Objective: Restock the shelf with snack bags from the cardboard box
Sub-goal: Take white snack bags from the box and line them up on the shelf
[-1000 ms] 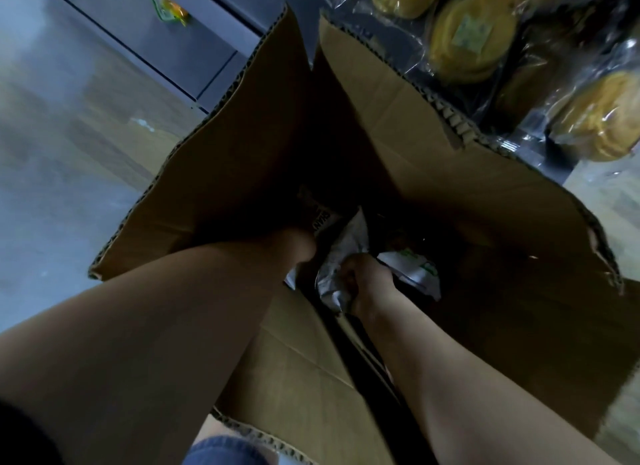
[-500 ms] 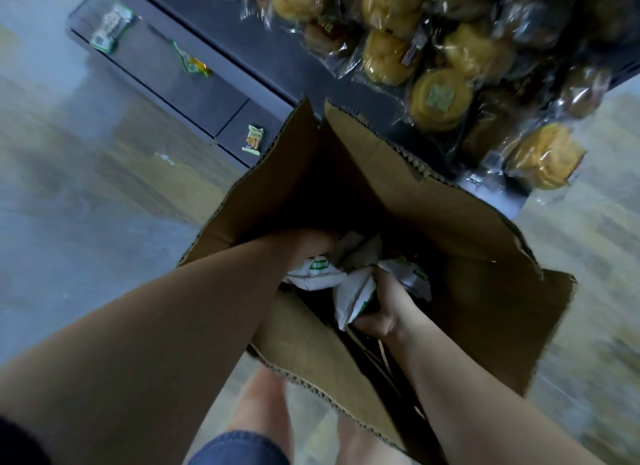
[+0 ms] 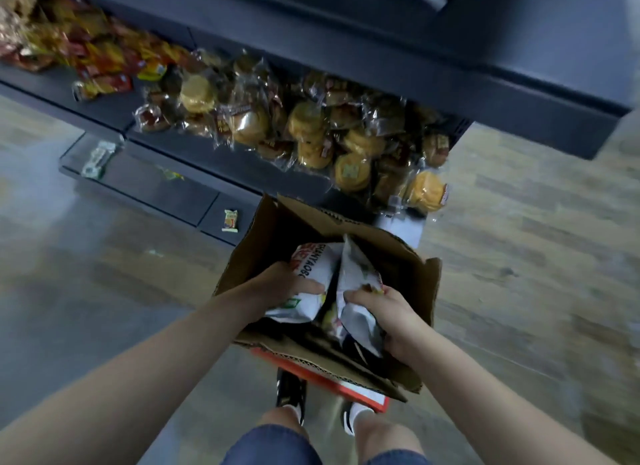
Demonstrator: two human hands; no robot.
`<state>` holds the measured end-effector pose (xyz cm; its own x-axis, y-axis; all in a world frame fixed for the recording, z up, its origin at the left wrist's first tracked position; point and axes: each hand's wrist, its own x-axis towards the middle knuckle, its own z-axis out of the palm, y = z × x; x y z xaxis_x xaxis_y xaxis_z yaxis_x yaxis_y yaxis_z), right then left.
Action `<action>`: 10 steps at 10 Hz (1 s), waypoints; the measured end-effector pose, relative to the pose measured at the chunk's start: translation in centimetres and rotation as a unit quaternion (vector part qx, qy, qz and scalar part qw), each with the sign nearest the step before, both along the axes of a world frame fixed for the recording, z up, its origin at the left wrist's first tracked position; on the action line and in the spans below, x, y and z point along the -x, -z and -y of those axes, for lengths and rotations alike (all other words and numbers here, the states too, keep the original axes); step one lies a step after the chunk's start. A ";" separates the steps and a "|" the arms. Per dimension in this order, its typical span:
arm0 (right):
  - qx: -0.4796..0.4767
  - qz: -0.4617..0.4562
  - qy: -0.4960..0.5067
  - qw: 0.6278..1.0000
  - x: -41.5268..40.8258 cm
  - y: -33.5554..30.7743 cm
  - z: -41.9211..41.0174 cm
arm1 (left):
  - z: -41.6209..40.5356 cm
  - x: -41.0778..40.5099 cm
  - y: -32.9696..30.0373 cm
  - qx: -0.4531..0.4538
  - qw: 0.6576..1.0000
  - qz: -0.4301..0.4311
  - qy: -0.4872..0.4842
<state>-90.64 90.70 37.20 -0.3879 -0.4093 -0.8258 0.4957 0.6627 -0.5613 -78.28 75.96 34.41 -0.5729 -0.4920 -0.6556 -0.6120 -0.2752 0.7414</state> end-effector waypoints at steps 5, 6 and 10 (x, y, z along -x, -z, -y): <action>0.111 -0.373 -0.028 0.921 -2.0 -14.4 -2.0 | 1.9 -2.5 -18.5 0.326 0.940 0.014 0.094; 0.146 -0.409 -0.009 0.901 -2.4 -17.4 -2.0 | 2.4 -3.3 -21.4 0.362 0.929 -0.015 0.075; 0.244 -0.476 0.108 0.838 2.5 -26.8 0.3 | 3.8 2.1 -31.1 0.411 0.899 -0.150 0.030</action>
<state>-93.16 90.45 64.00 -0.8843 -0.4434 0.1464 -0.2530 0.1915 -0.9483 -80.42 72.12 65.48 -0.7041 -0.7024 0.1040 -0.3468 0.4680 0.8129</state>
